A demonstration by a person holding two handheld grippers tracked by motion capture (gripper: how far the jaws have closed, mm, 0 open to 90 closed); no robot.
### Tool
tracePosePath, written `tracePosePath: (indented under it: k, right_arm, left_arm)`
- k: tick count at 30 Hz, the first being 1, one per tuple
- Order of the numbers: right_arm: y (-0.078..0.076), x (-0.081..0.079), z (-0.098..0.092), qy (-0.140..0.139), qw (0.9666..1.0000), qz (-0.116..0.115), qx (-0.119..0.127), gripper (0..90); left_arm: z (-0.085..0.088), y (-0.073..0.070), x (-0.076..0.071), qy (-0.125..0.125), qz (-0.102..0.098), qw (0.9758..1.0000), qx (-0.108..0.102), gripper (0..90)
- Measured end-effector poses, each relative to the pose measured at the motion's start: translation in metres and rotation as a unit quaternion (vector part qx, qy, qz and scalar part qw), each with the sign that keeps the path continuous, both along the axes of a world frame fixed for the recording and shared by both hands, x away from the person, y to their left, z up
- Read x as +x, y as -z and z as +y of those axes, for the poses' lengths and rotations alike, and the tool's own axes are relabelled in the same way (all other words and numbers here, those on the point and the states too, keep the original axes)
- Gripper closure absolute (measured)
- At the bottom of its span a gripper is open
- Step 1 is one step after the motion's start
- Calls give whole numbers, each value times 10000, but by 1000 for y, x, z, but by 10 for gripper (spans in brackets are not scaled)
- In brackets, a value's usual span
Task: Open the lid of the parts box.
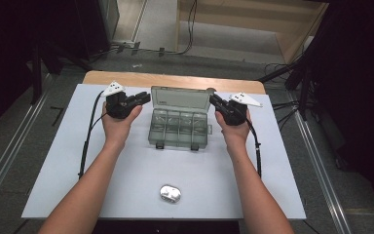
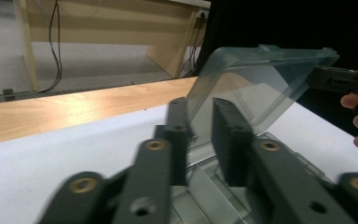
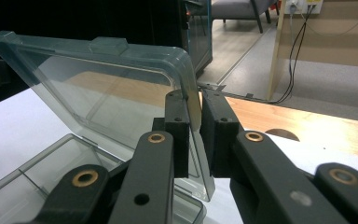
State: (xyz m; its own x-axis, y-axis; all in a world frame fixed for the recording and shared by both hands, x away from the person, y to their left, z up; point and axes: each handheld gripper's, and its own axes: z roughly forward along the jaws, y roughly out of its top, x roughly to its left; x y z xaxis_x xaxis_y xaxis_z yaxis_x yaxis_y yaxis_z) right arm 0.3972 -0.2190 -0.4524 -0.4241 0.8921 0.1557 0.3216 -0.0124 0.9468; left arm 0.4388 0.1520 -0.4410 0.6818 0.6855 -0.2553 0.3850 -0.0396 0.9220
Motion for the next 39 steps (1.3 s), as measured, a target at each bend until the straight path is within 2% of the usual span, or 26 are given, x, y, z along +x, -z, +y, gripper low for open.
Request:
tracePosePath:
  k: [1,3,5,7,9,11,15,22,27,33,39]
  right_arm:
    - [0,0,0,10,10000,2,-9,801]
    - [0,1,1,34,10000,3,-20,802]
    - [-1,2,1,41,10000,0,-36,805]
    - [-1,3,1,44,10000,20,-53,806]
    - [-1,4,1,25,10000,18,-72,807]
    - [-2,5,1,20,10000,23,-67,808]
    - [-2,7,0,-2,10000,68,-8,807]
    - [-3,12,-1,-46,9999,130,38,808]
    - [-1,16,2,12,9998,178,48,800]
    - [14,23,2,19,9990,438,130,729]
    - [30,31,3,-17,9981,568,249,721]
  left_arm:
    - [-1,1,3,6,31,10000,45,623]
    - [-4,5,10,107,70,9998,126,549]
    - [-7,7,15,161,38,9997,171,538]
    - [-10,8,21,339,106,9992,161,524]
    - [-15,9,25,402,76,9987,319,510]
    - [-18,9,27,427,25,9981,446,531]
    - [-20,9,29,434,-140,9968,663,640]
    - [-15,8,29,472,-152,9965,677,700]
    - [-15,11,29,323,-115,9974,632,718]
    - [-15,12,30,252,-178,9974,657,744]
    - [-16,13,32,165,-248,9972,685,772]
